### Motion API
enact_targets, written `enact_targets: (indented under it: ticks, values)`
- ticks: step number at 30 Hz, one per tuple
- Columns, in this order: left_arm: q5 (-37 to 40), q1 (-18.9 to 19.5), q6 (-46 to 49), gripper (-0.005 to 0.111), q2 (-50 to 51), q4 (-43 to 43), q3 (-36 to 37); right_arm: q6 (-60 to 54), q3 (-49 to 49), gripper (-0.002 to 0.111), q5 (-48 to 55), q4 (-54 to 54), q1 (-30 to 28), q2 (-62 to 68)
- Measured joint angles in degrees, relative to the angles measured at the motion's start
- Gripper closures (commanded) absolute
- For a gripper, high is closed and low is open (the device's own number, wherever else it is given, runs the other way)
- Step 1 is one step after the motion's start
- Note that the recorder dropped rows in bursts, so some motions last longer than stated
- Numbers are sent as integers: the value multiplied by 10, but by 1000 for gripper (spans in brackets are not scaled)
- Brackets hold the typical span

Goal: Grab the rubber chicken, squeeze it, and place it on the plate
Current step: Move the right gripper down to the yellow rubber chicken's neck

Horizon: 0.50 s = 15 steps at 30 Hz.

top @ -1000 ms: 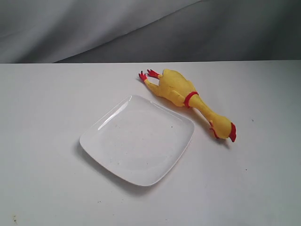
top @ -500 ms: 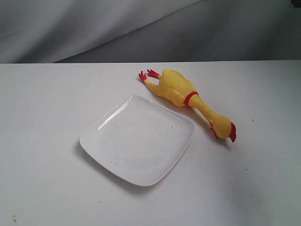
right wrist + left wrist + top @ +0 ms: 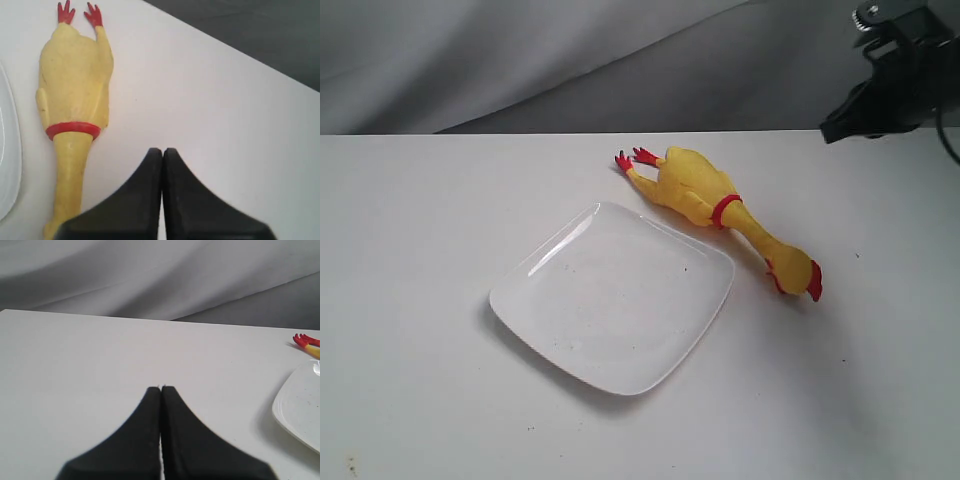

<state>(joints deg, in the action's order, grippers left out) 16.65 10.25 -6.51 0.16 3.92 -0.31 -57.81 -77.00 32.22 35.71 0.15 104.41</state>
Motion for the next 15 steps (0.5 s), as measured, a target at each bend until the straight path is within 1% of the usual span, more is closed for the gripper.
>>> enact_targets:
  ticks: [2, 3, 4, 5, 6, 7, 8, 12, 15]
  values:
    - [0, 0, 0, 107, 0, 0, 0, -3, 0, 100, -21, -2, 15, 22]
    - [0, 0, 0, 107, 0, 0, 0, -4, 0, 93, -31, -3, 20, 29]
    - [0, 0, 0, 107, 0, 0, 0, -4, 0, 77, -42, -3, 25, 38]
    - [0, 0, 0, 107, 0, 0, 0, -4, 0, 67, -60, -3, 33, 50]
    - [0, 0, 0, 107, 0, 0, 0, -4, 0, 50, -67, -3, 36, 54]
    - [0, 0, 0, 107, 0, 0, 0, -4, 0, 48, -76, -3, 40, 64]
    - [0, 0, 0, 107, 0, 0, 0, -4, 0, 47, -76, -3, 41, 68]
    - [0, 0, 0, 107, 0, 0, 0, -5, 0, 49, -26, -16, 59, 98]
    - [0, 0, 0, 107, 0, 0, 0, -5, -1, 49, -16, -16, 70, 117]
